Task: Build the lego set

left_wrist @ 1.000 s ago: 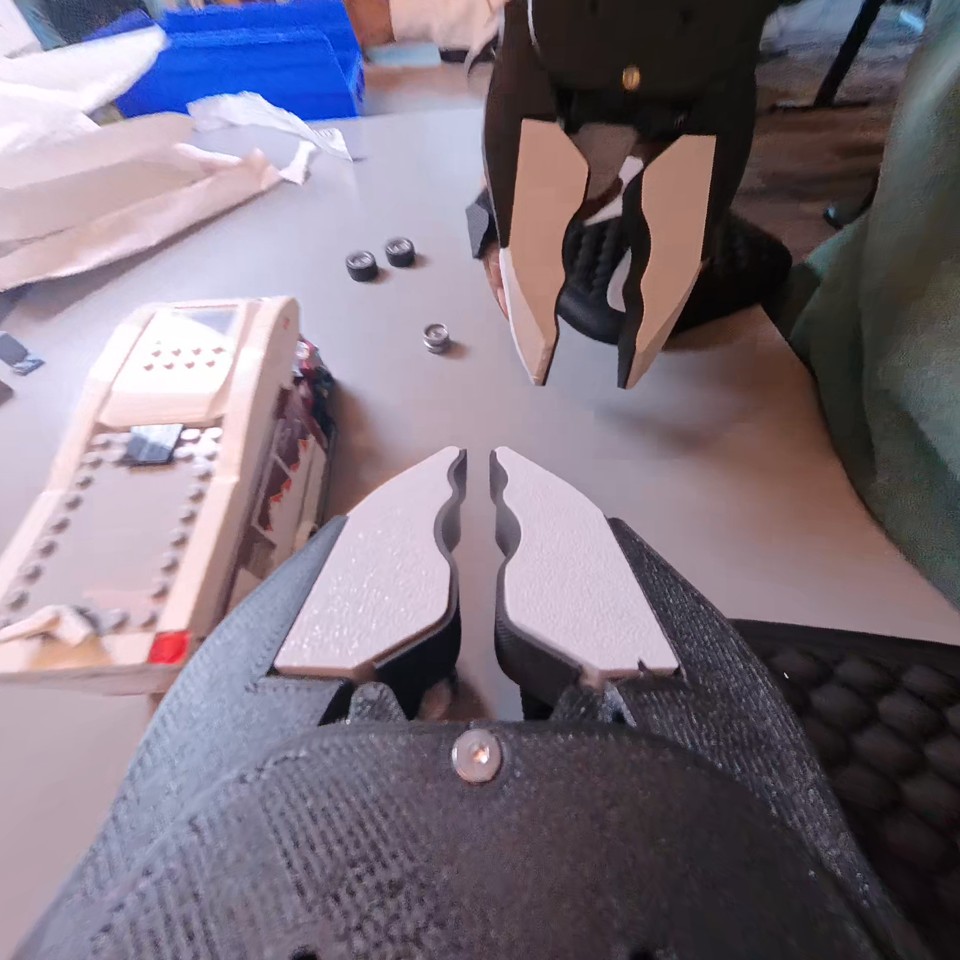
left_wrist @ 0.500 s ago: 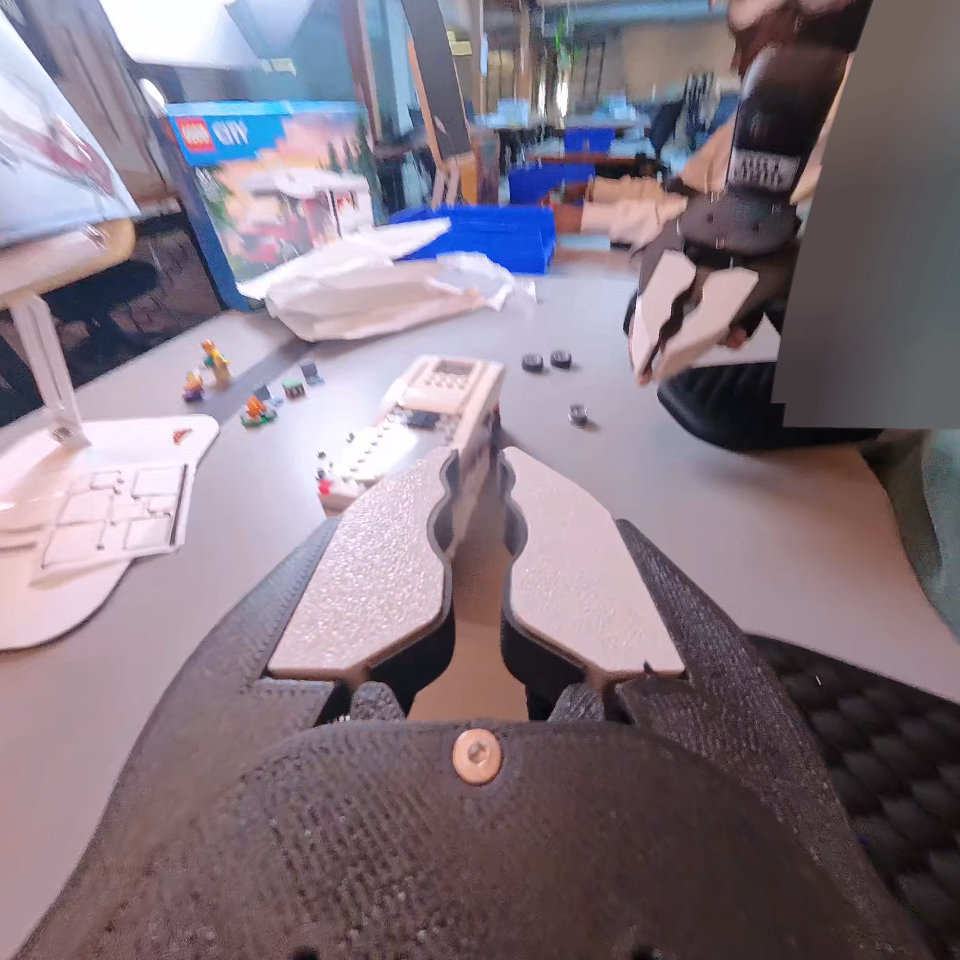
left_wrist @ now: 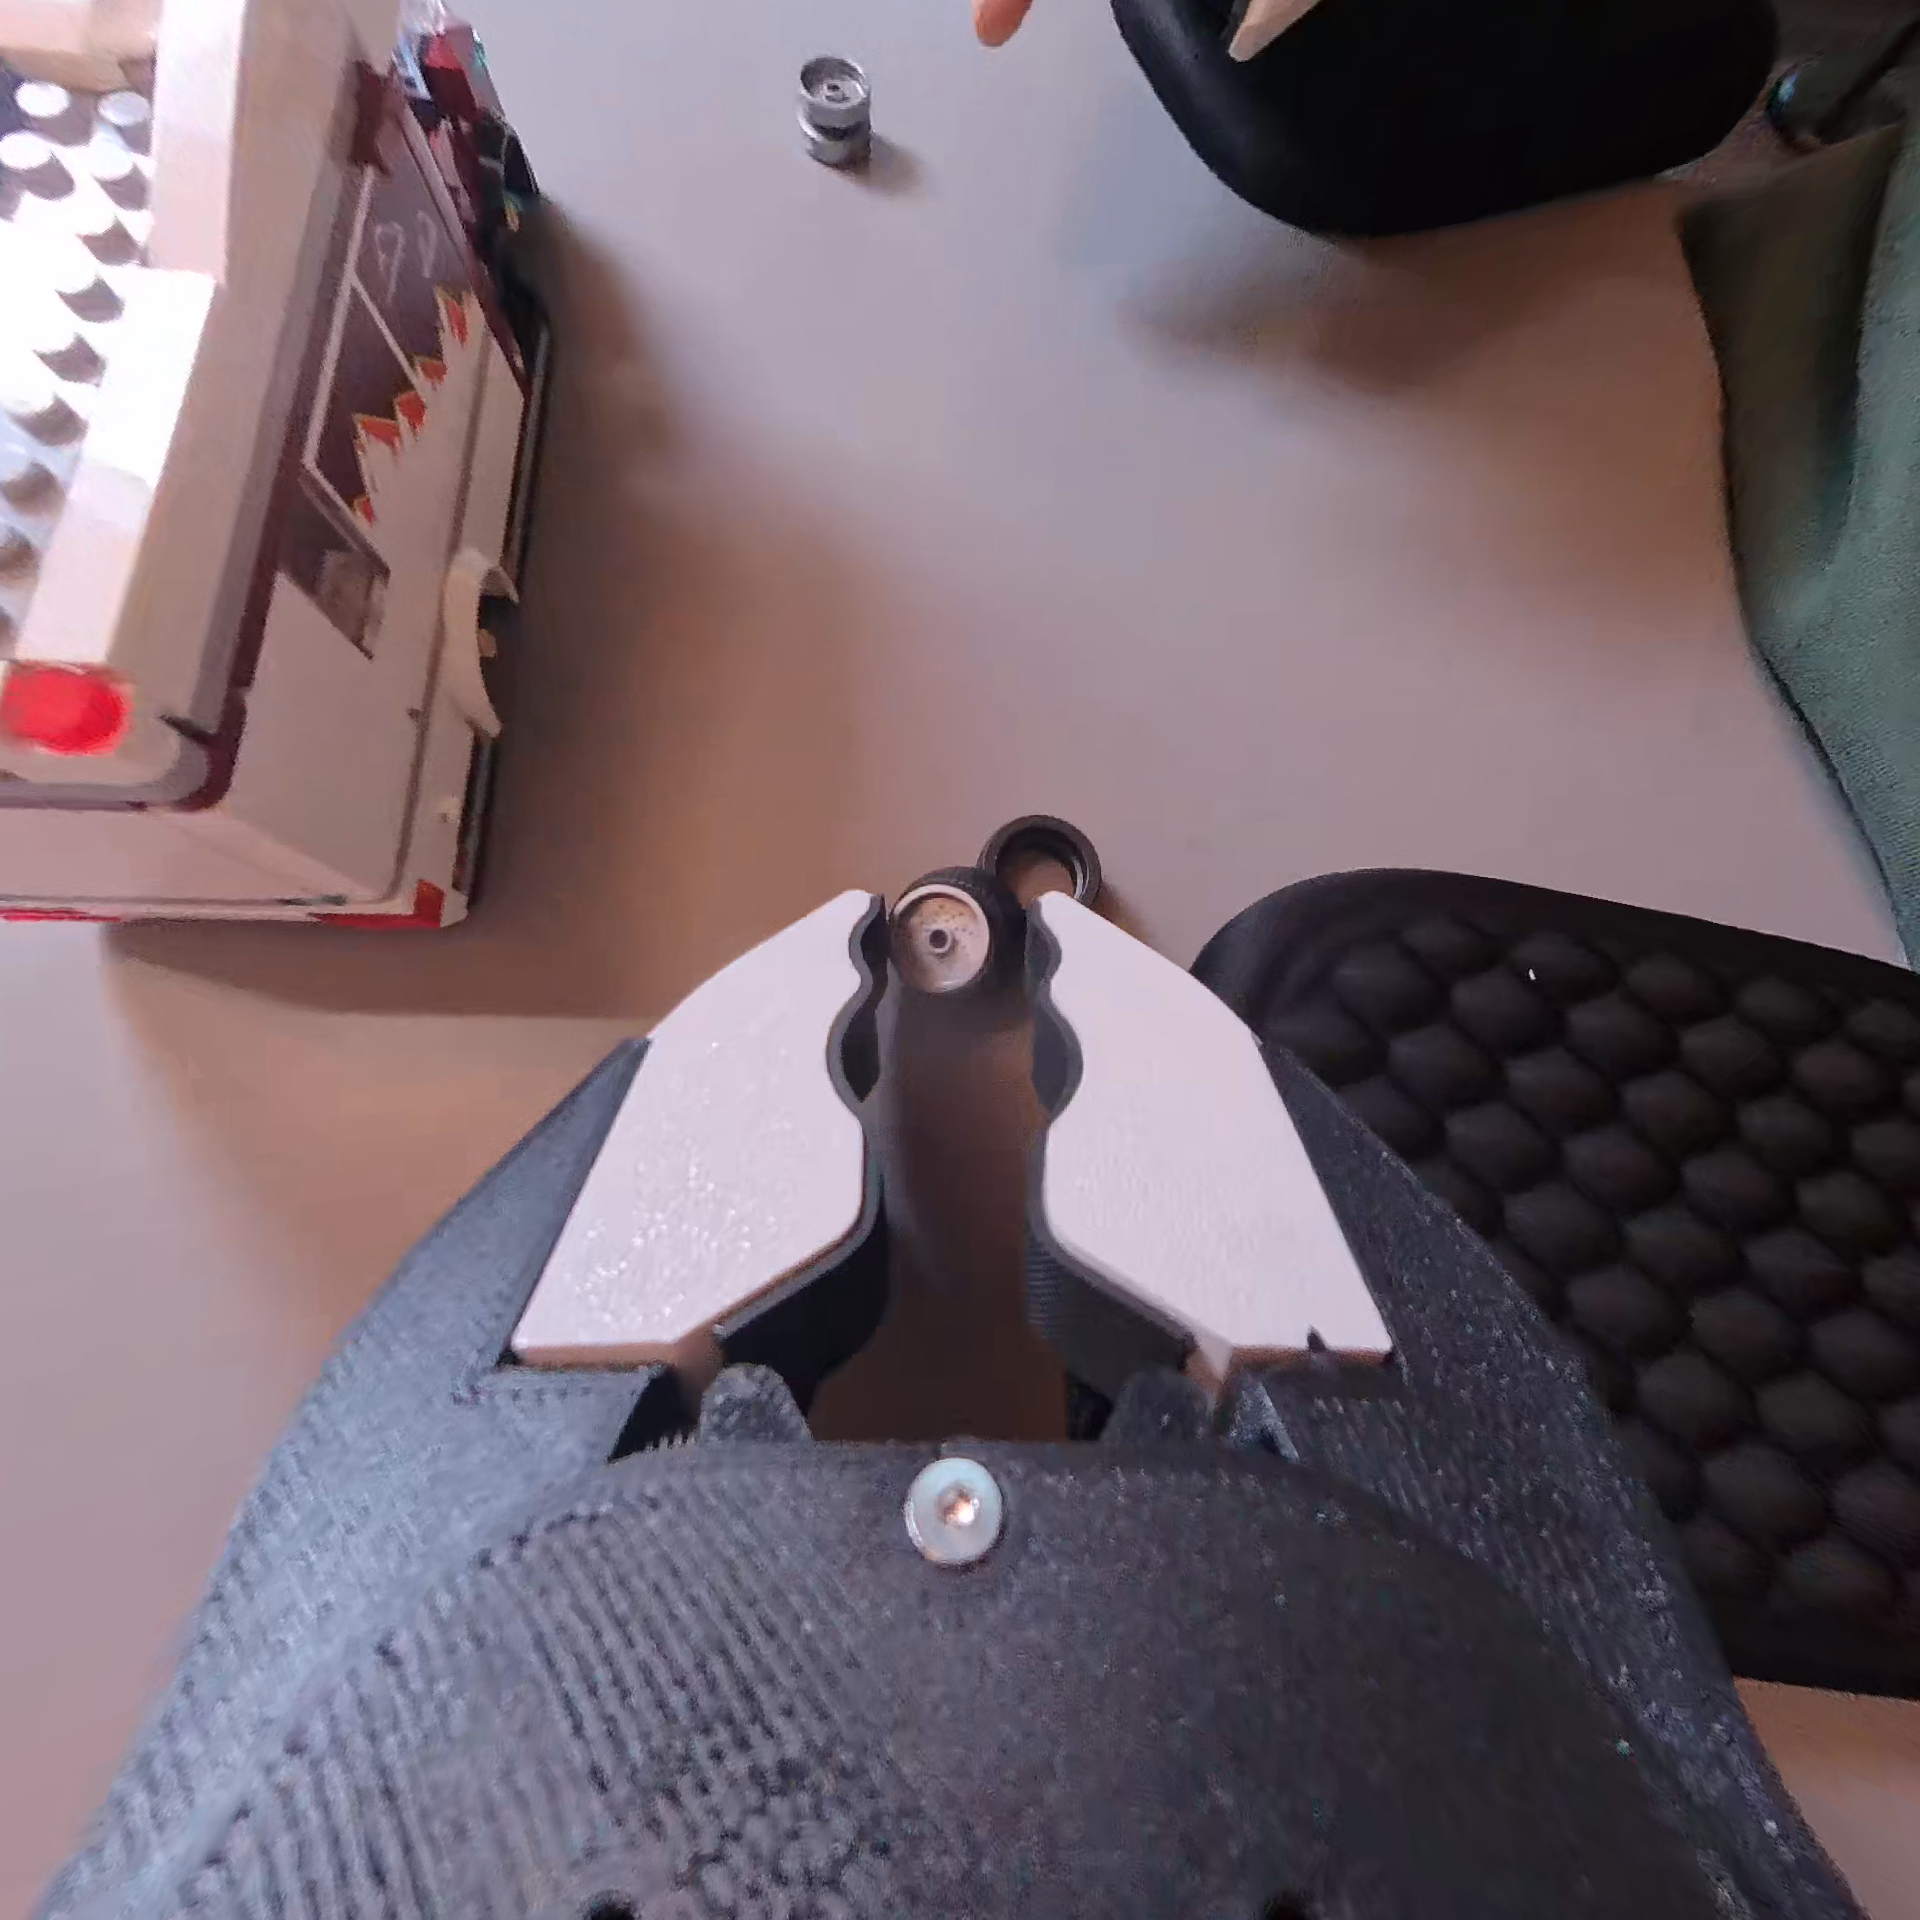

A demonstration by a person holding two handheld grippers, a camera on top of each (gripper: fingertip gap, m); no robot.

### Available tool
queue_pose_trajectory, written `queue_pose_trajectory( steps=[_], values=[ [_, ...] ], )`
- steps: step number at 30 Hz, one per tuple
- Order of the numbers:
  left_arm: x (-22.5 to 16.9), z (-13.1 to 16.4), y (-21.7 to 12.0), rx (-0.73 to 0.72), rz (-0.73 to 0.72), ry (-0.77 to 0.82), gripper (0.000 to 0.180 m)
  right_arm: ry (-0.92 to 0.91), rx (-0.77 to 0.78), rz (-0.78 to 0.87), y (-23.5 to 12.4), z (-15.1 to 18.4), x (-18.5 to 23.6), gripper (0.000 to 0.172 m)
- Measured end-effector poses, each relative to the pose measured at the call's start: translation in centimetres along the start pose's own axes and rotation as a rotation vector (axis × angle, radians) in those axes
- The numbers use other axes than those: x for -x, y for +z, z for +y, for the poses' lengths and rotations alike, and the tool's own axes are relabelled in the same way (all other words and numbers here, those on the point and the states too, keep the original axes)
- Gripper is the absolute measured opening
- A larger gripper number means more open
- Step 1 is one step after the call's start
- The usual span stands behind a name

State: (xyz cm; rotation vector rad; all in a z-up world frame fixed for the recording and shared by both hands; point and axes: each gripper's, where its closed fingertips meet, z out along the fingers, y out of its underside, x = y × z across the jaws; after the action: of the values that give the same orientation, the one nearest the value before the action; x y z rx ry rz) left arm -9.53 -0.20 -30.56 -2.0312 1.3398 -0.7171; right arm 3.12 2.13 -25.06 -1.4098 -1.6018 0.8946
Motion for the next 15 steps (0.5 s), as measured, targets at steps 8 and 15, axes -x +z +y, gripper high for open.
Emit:
queue_pose_trajectory(
  steps=[8, 15],
  values=[
    [-2.4, -6.8, -1.0, -0.300, 0.117, -0.037, 0.025, -0.344, -0.096, 0.036, 1.8, -2.8, 0.4, 0.034],
    [-4.8, -12.2, 0.9, -0.291, 0.276, -0.048, 0.025, -0.877, -0.153, 0.018, 2.9, -5.8, 2.8, 0.037]
  ],
)
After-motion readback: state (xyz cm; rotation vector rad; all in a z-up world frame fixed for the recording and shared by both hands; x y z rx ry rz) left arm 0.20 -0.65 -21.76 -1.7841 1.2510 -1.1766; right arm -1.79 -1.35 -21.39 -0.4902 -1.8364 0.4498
